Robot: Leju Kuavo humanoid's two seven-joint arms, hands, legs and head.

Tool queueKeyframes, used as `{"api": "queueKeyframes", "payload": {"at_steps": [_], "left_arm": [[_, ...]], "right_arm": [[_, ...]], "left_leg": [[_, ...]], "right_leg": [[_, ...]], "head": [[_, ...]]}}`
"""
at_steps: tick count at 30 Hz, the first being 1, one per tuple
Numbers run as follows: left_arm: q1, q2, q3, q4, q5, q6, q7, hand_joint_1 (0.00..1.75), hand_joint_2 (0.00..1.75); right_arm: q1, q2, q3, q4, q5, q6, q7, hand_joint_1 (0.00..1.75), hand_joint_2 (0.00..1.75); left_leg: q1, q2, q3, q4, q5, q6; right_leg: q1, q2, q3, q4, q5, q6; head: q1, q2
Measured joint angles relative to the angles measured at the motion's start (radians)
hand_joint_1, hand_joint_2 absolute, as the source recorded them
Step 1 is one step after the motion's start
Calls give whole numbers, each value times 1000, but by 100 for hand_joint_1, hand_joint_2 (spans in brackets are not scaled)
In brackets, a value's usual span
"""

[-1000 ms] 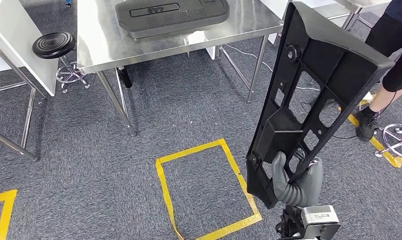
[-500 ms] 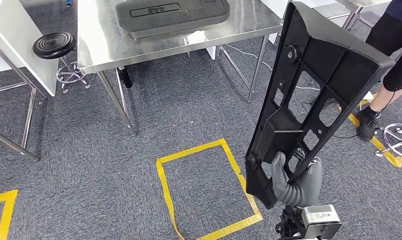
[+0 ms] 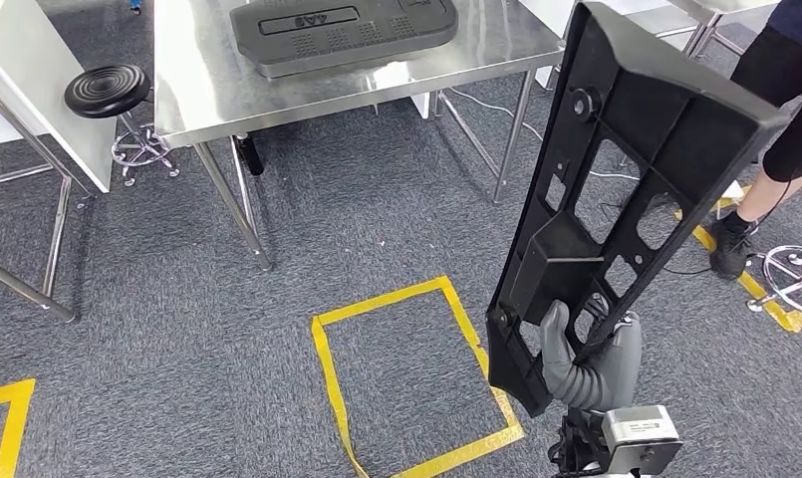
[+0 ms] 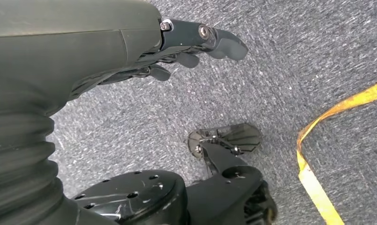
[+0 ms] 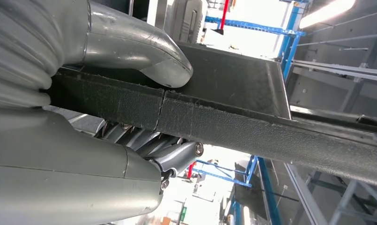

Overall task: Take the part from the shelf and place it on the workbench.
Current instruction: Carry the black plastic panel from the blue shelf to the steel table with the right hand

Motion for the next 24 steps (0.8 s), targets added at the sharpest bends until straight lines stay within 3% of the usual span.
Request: {"api": "queueKeyframes", "payload": {"at_steps": [3,5,6,8,9,10,12,13,15,16,18,19,20,21,22,24], "left_arm": [[-2,-2,4,0,0,-4,1,0,175],[-2,-3,8,0,0,-7,1,0,175],[-1,-3,9,0,0,-7,1,0,175],[0,-4,11,0,0,-8,1,0,175],[0,-3,12,0,0,-8,1,0,175],[0,-1,13,-1,0,-8,1,0,175],[0,2,15,-1,0,-7,1,0,175],[2,2,15,-1,0,-7,1,0,175],[4,1,15,-1,0,-7,1,0,175],[4,1,15,-1,-1,-7,2,0,175],[5,0,15,-1,-1,-7,3,0,175],[5,0,15,-1,-2,-7,4,0,175],[7,0,15,-1,-2,-7,4,0,175],[8,0,15,-1,-2,-7,5,0,175],[9,0,15,-1,-2,-7,5,0,175],[9,1,15,-1,-2,-7,6,0,175]], "right_arm": [[2,0,-3,-1,-1,0,0,175,175],[8,0,-7,-1,-3,0,0,175,175],[10,0,-10,-1,-4,0,0,175,175],[11,0,-12,-1,-5,0,1,175,175],[11,1,-13,0,-5,0,1,175,175],[12,2,-13,0,-6,1,1,175,175],[15,3,-14,0,-7,2,1,175,175],[16,3,-14,0,-8,2,0,175,175],[18,5,-15,0,-8,4,1,175,175],[18,5,-15,0,-8,4,1,175,175],[19,6,-15,0,-8,5,1,175,175],[20,6,-15,0,-8,5,1,175,175],[21,6,-15,0,-8,5,1,175,175],[22,6,-15,0,-8,5,1,175,175],[22,7,-15,0,-8,5,1,175,175],[22,7,-15,0,-8,5,1,175,175]], "left_leg": [[12,3,15,-25,12,3],[16,2,13,-24,11,-3],[20,2,13,-23,10,-9],[30,0,11,-12,3,-28],[32,-1,9,-3,-3,-41],[32,-1,7,6,-10,-52],[31,-2,6,13,-17,-65],[33,-2,7,12,-17,-68],[38,4,1,35,-33,-71],[39,8,-18,77,-59,-71],[36,14,-89,220,-129,-67],[34,14,-127,291,-154,-64],[32,14,-152,332,-160,-59],[29,14,-156,332,-144,-52],[25,14,-139,291,-110,-43],[15,15,-75,156,-38,-24]], "right_leg": [[-4,1,-78,158,-70,-4],[-15,1,-121,234,-92,8],[-20,1,-115,220,-80,20],[-34,-1,-51,92,-28,54],[-37,-1,-19,31,-6,63],[-39,0,4,-9,7,59],[-34,4,12,-16,9,30],[-33,4,13,-12,9,15],[-31,4,14,-10,9,-1],[-30,3,16,-10,8,-8],[-23,2,18,-10,5,-17],[-18,1,20,-10,3,-21],[-13,1,22,-9,0,-25],[-9,1,26,-9,-3,-28],[-6,1,33,-9,-7,-31],[1,2,45,-9,-18,-31]], "head": [[4,0],[5,0],[5,0],[5,0],[8,0],[9,0],[9,0],[6,0],[1,0],[0,0],[-3,0],[-3,0],[-3,0],[-3,0],[-3,0],[-3,0]]}}
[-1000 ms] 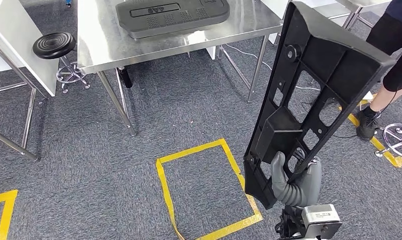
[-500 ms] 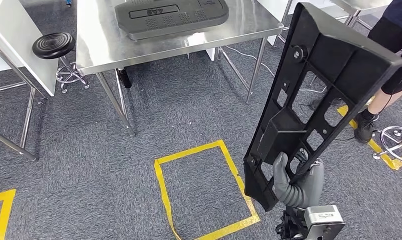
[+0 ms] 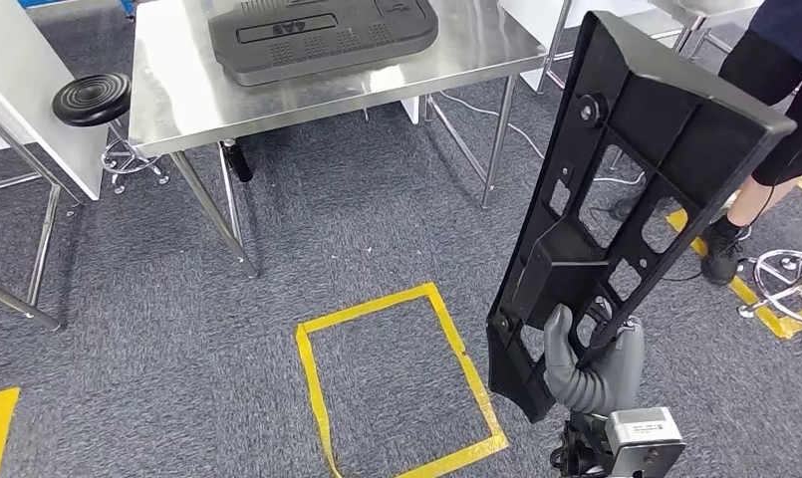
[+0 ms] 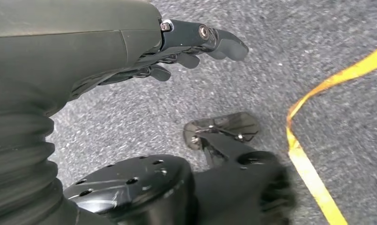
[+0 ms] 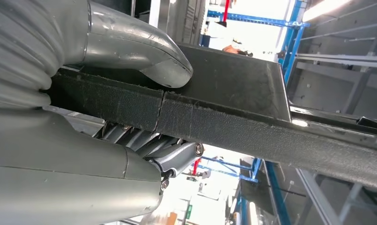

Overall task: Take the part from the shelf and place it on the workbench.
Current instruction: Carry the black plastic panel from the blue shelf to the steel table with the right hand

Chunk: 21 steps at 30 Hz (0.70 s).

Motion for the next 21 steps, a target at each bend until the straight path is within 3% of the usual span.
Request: {"api": "queueKeyframes", "payload": {"at_steps": [2,4,6,8,10,11,12,13,14,15,17,19,21], "left_arm": [[-2,0,0,0,0,0,1,0,175],[-3,0,0,0,-1,0,2,0,175],[-2,-1,0,0,-1,0,3,0,175],[-2,-1,0,0,-1,1,3,0,175],[-4,-1,0,0,-1,1,3,0,175],[-4,-1,0,0,-1,1,3,0,175],[-4,-1,0,0,-1,1,3,0,175],[-3,-1,0,0,-2,1,3,0,175],[-3,-2,0,0,-2,1,4,0,175],[-3,-3,0,0,-2,0,4,0,175],[-4,-4,0,0,-2,0,4,0,175],[-4,-4,0,0,-2,0,3,0,175],[-3,-3,0,0,-3,1,3,0,175]], "right_arm": [[0,1,0,0,0,0,0,175,175],[0,2,0,0,0,0,0,175,175],[-1,2,1,-1,0,0,0,175,175],[0,2,1,-1,0,0,0,175,175],[1,2,1,-1,0,0,0,175,175],[1,2,1,0,0,0,0,175,175],[1,2,1,0,0,0,0,175,175],[1,2,1,0,0,0,1,175,175],[1,2,1,0,0,0,1,175,175],[1,2,1,0,0,0,1,175,175],[0,2,1,0,-2,0,1,175,175],[0,2,0,0,-3,0,2,175,175],[0,3,0,0,-3,0,2,175,175]], "left_leg": [[-9,1,40,-79,19,5],[-14,0,47,-92,9,3],[-13,-2,53,-102,9,10],[-10,-3,61,-110,9,19],[-12,-4,64,-111,4,25],[-13,-4,66,-111,1,26],[-13,-6,70,-111,-3,26],[-14,-7,75,-111,-6,25],[-14,-9,82,-111,-11,23],[-16,-11,87,-110,-15,19],[-20,-14,92,-109,-22,11],[-22,-15,94,-111,-25,3],[-21,-13,92,-100,-36,-7]], "right_leg": [[5,0,3,1,-11,8],[4,-2,3,-3,-17,19],[0,-3,-2,13,-29,27],[0,-2,-49,102,-67,26],[0,-2,-135,242,-114,23],[0,-2,-169,287,-122,28],[0,-2,-183,293,-110,36],[0,-2,-174,253,-81,47],[0,-2,-146,179,-40,56],[1,-2,-116,105,-3,59],[4,-1,-75,14,39,46],[7,-1,-69,5,44,26],[-1,-2,-62,0,45,12]], "head": [[1,0],[0,0],[0,0],[1,0],[2,0],[1,0],[2,0],[1,0],[2,0],[1,0],[0,0],[0,0],[-1,0]]}}
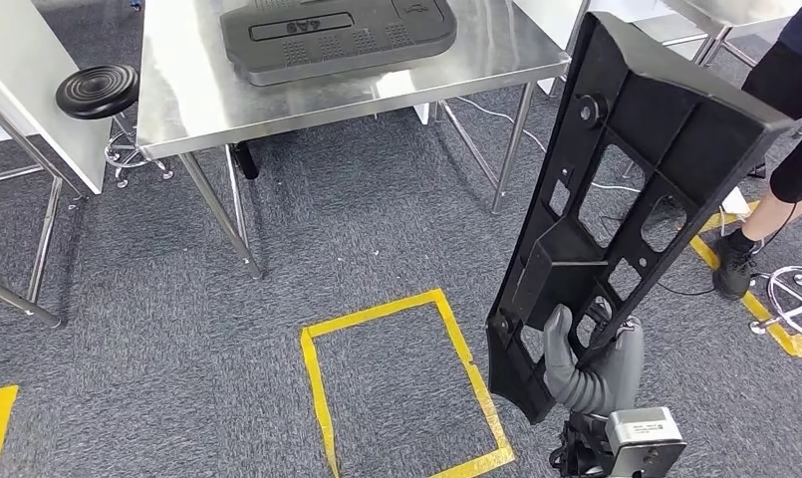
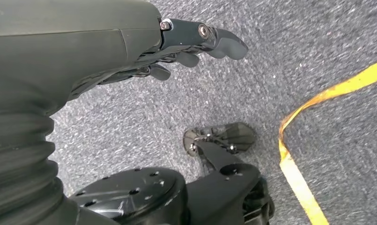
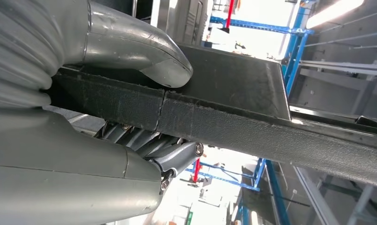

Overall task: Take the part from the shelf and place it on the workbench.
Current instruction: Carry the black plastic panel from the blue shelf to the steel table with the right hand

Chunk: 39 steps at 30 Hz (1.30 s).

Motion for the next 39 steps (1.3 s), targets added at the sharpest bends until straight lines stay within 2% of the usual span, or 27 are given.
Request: {"api": "queueKeyframes", "payload": {"at_steps": [2,4,5,6,7,9,10,11,12,14,16,17,19,20,21,22,24,26,27,28,30,31,33,35,36,37,39], "left_arm": [[1,1,0,0,0,0,0,0,175],[1,0,0,0,-1,0,0,0,175],[2,0,0,0,-1,0,0,0,175],[3,0,0,0,-1,0,0,0,175],[3,0,0,0,-1,0,0,0,175],[3,0,0,0,-1,0,0,0,175],[3,0,0,1,-1,0,-1,0,175],[2,-1,0,1,-1,0,-1,0,175],[1,-2,0,2,-1,0,-1,0,175],[1,-2,0,2,-2,0,-2,0,175],[2,-2,0,1,-4,1,-3,0,175],[2,-2,0,1,-5,1,-3,0,175],[1,-2,0,1,-6,1,-3,0,175],[0,-2,0,1,-7,1,-3,0,175],[0,-2,0,1,-7,1,-3,0,175],[1,-2,0,1,-7,1,-3,0,175],[2,-3,0,1,-7,1,-3,0,175],[1,-5,0,2,-7,1,-3,0,175],[0,-6,0,2,-7,1,-3,0,175],[0,-6,0,2,-7,1,-3,0,175],[0,-5,0,1,-7,2,-3,0,175],[0,-5,1,1,-7,2,-3,0,175],[0,-5,2,0,-6,2,-4,0,175],[1,-5,5,1,-4,2,-4,0,175],[2,-5,7,1,-4,2,-4,0,175],[3,-5,8,1,-4,2,-4,0,175],[3,-4,12,1,-3,2,-4,0,175]], "right_arm": [[0,2,0,0,0,0,0,175,175],[0,3,0,0,0,0,0,175,175],[0,3,0,0,0,0,0,175,175],[0,4,0,0,0,0,0,175,175],[0,4,0,0,0,0,0,175,175],[0,4,0,0,0,0,0,175,175],[0,4,0,0,0,0,0,175,175],[-1,4,0,0,0,0,0,175,175],[-2,4,0,0,0,0,0,175,175],[-2,4,0,0,0,0,0,175,175],[-3,4,0,0,1,0,0,175,175],[-4,4,-1,0,1,0,0,175,175],[-5,4,-2,0,1,0,0,175,175],[-5,3,-2,1,1,0,0,175,175],[-4,3,-2,1,0,0,0,175,175],[-4,3,-3,2,0,0,1,175,175],[-5,3,-4,3,0,0,1,175,175],[-5,3,-5,3,1,0,1,175,175],[-5,3,-5,3,1,0,1,175,175],[-5,3,-6,3,1,0,1,175,175],[-5,3,-7,3,1,0,2,175,175],[-6,4,-7,3,1,0,2,175,175],[-6,5,-7,3,1,0,2,175,175],[-6,5,-8,3,1,0,3,175,175],[-5,5,-8,3,1,0,3,175,175],[-5,5,-8,4,1,0,3,175,175],[-5,5,-8,4,1,0,4,175,175]], "left_leg": [[3,3,-32,73,-42,-10],[9,4,-102,204,-97,-19],[13,4,-133,254,-108,-23],[16,5,-149,270,-98,-26],[19,7,-143,245,-68,-28],[25,12,-85,118,10,-34],[25,13,-57,58,32,-35],[24,14,-38,21,40,-33],[21,13,-32,9,33,-28],[17,12,-30,3,29,-11],[18,11,-21,-4,28,5],[19,11,-15,-8,27,12],[17,10,-11,-8,20,22],[15,10,-8,-8,16,25],[13,8,-4,-8,12,26],[12,7,3,-8,7,26],[11,3,18,-8,-5,24],[5,0,30,-8,-20,16],[3,-1,32,-9,-25,12],[1,-2,35,-11,-29,7],[3,0,39,-8,-37,-4],[5,2,32,11,-49,-10],[8,5,-17,111,-95,-19],[13,7,-94,238,-134,-27],[15,8,-120,267,-129,-30],[18,9,-127,259,-101,-33],[24,12,-92,146,-11,-35]], "right_leg": [[-9,-2,11,-5,-3,-12],[-9,-3,18,-6,-9,-21],[-9,-3,22,-5,-12,-23],[-10,-2,26,-5,-16,-22],[-12,-1,33,-5,-20,-20],[-16,2,48,-5,-33,-9],[-14,2,52,-4,-40,-1],[-12,2,53,-4,-45,5],[-10,2,52,-6,-48,11],[-10,2,57,-13,-52,22],[-10,2,47,18,-69,27],[-9,1,22,67,-88,25],[-8,1,-66,214,-133,17],[-7,1,-110,274,-144,17],[-6,1,-138,299,-138,21],[-5,1,-143,281,-115,28],[-1,1,-99,145,-37,38],[6,1,-51,32,16,30],[9,1,-41,13,22,22],[11,2,-37,11,21,14],[4,2,-28,4,19,1],[-1,2,-21,-1,17,-6],[-7,0,-4,-6,9,-20],[-6,0,10,-6,-3,-26],[-7,1,19,-6,-10,-25],[-7,2,29,-6,-18,-23],[-11,4,56,-6,-36,-14]], "head": [[-4,0],[-5,0],[-5,0],[-5,0],[-6,0],[-7,0],[-8,0],[-9,0],[-10,0],[-9,0],[-7,0],[-5,0],[-1,0],[0,0],[-1,0],[0,0],[0,0],[0,0],[0,0],[0,0],[-1,0],[-2,0],[-5,0],[-6,0],[-6,0],[-6,0],[-6,0]]}}
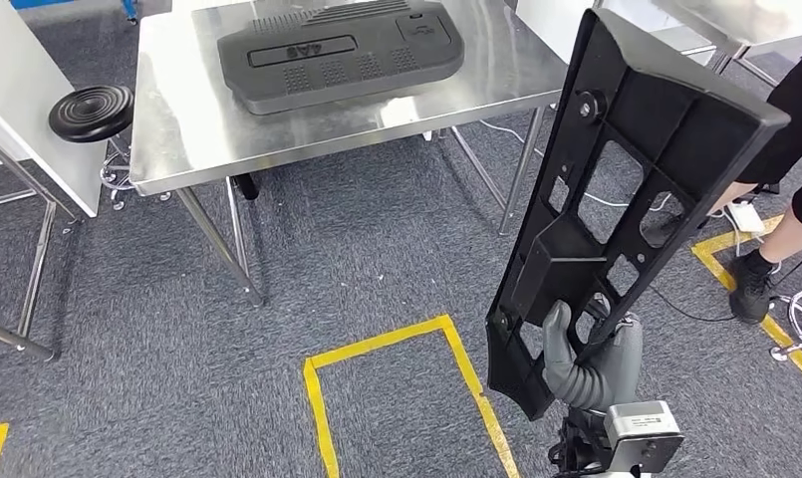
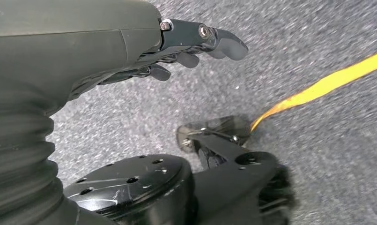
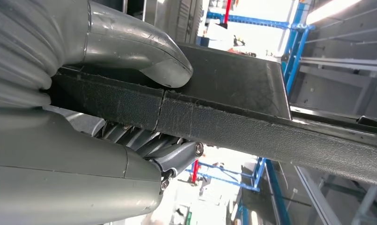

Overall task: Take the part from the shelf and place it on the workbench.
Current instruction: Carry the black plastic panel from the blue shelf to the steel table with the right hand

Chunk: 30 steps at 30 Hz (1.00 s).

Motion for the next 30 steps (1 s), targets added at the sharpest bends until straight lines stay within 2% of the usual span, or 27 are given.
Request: {"api": "queueKeyframes", "payload": {"at_steps": [1,2,3,5,7,8,9,11,12,13,14,15,16,18,20,22,23,25,27,28,29,30], "left_arm": [[0,0,2,0,0,0,0,0,175],[-1,0,3,1,0,0,0,0,175],[-1,0,4,1,0,0,-1,0,175],[-3,0,5,1,1,0,-1,0,175],[-3,0,6,1,2,0,-1,0,175],[-3,0,6,1,2,0,-1,0,175],[-3,0,7,1,2,0,-1,0,175],[-4,0,7,1,3,0,-1,0,175],[-3,0,8,1,3,0,-1,0,175],[-3,0,8,1,3,0,-1,0,175],[-2,0,9,1,3,0,-1,0,175],[-2,-1,9,1,3,0,-1,0,175],[-1,-1,9,1,3,0,-1,0,175],[-2,-3,10,2,3,0,-1,0,175],[-3,-3,11,2,3,0,-1,0,175],[-2,-3,12,1,3,0,-1,0,175],[-3,-3,12,1,3,0,-1,0,175],[-4,-3,12,1,3,0,-1,0,175],[-2,-3,12,1,3,0,-1,0,175],[0,-2,12,1,3,0,-1,0,175],[1,-2,12,1,3,0,-1,0,175],[2,-2,12,1,3,0,-1,0,175]], "right_arm": [[-1,0,0,0,0,0,0,175,175],[-1,0,0,0,0,0,0,175,175],[-1,0,0,0,0,0,0,175,175],[-1,0,0,1,1,0,0,175,175],[-2,0,0,1,1,0,1,175,175],[-4,0,0,1,1,0,1,175,175],[-5,0,0,1,1,0,0,175,175],[-6,-1,0,1,1,0,0,175,175],[-5,-1,0,2,1,0,1,175,175],[-5,-1,0,4,1,0,1,175,175],[-5,-1,0,5,1,0,1,175,175],[-5,-1,0,5,1,0,1,175,175],[-5,-1,0,5,1,0,1,175,175],[-5,-1,0,5,1,0,1,175,175],[-4,-1,0,5,1,0,1,175,175],[-1,-1,-1,4,1,0,1,175,175],[-1,-1,-1,4,1,0,1,175,175],[-3,0,-1,4,1,0,1,175,175],[-2,0,-2,4,1,0,1,175,175],[-1,0,-2,5,1,0,1,175,175],[0,0,-2,5,1,0,1,175,175],[0,0,-2,5,1,0,1,175,175]], "left_leg": [[-1,1,27,-61,30,0],[-2,1,49,-104,43,5],[-5,2,62,-126,41,11],[-10,1,70,-134,28,31],[-9,-2,82,-143,24,48],[-8,-3,90,-146,22,56],[-8,-3,96,-149,19,62],[-9,-4,103,-150,9,69],[-10,-5,109,-150,2,70],[-10,-7,119,-150,-6,70],[-11,-8,130,-150,-14,69],[-11,-9,143,-151,-24,67],[-11,-10,156,-151,-33,64],[-12,-11,169,-156,-48,54],[-14,-10,179,-159,-50,42],[-15,-6,179,-134,-52,33],[-15,-5,162,-99,-59,29],[-12,-2,93,16,-96,23],[-8,-2,21,100,-137,16],[-6,-2,3,101,-135,13],[-2,-1,0,70,-109,9],[2,-1,8,16,-62,6]], "right_leg": [[2,1,9,1,-10,7],[3,2,14,0,-18,14],[6,2,20,0,-22,21],[8,3,28,-2,-24,33],[6,2,19,22,-34,39],[6,1,-5,61,-47,40],[5,1,-42,119,-63,38],[5,1,-137,245,-91,37],[5,1,-172,276,-90,39],[5,1,-190,272,-73,44],[6,0,-189,232,-40,51],[7,0,-173,165,5,59],[10,-2,-156,102,43,60],[19,-5,-131,27,73,41],[23,-6,-121,15,69,15],[13,-5,-95,3,73,1],[9,-4,-78,-1,70,-5],[6,-5,-56,-4,57,-15],[6,-3,-37,-4,40,-17],[5,-1,-24,-4,30,-15],[4,1,-9,-4,20,-12],[2,3,8,-4,8,-8]], "head": [[-1,0],[-3,0],[-3,0],[-4,0],[-3,0],[-1,0],[-1,0],[0,0],[0,0],[0,0],[0,0],[1,0],[0,0],[0,0],[0,0],[0,0],[0,0],[-4,0],[-5,0],[-6,0],[-6,0],[-6,0]]}}
